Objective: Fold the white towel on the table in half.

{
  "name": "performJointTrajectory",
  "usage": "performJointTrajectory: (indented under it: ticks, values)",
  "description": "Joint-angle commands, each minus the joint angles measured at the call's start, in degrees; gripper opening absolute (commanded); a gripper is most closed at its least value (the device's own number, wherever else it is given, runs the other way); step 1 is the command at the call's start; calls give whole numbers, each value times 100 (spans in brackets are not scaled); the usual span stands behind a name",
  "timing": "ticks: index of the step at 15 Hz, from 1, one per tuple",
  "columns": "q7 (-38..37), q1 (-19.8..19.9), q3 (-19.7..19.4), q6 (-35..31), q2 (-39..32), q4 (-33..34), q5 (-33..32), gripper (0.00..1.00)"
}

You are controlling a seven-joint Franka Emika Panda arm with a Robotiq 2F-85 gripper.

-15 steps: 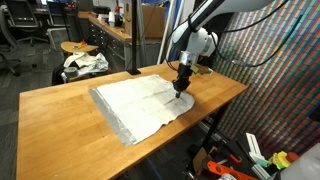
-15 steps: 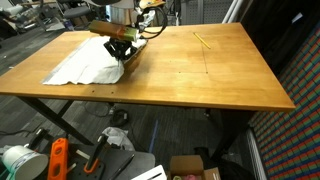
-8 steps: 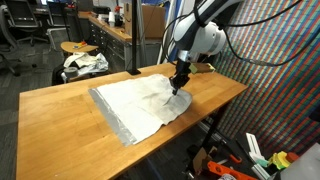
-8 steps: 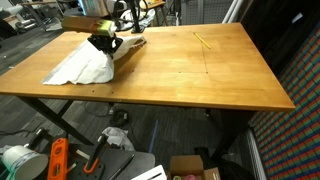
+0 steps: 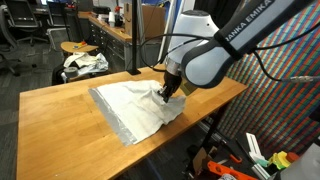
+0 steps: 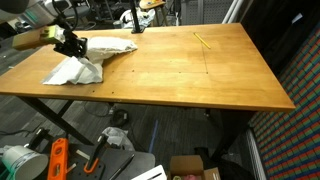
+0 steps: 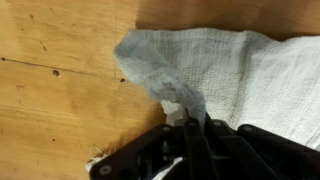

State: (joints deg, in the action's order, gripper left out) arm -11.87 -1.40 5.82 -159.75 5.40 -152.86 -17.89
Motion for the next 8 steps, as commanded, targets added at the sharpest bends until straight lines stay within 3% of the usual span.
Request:
performJointTrajectory:
  ticks: [1,5,8]
  values:
    - [-1583,237,756,133,739,-277,-1085,1]
    - [-3392,331,1787,379,1007,-202,-1627,1]
    - [-4738,697,2683,362,1073,-95,-2066,1]
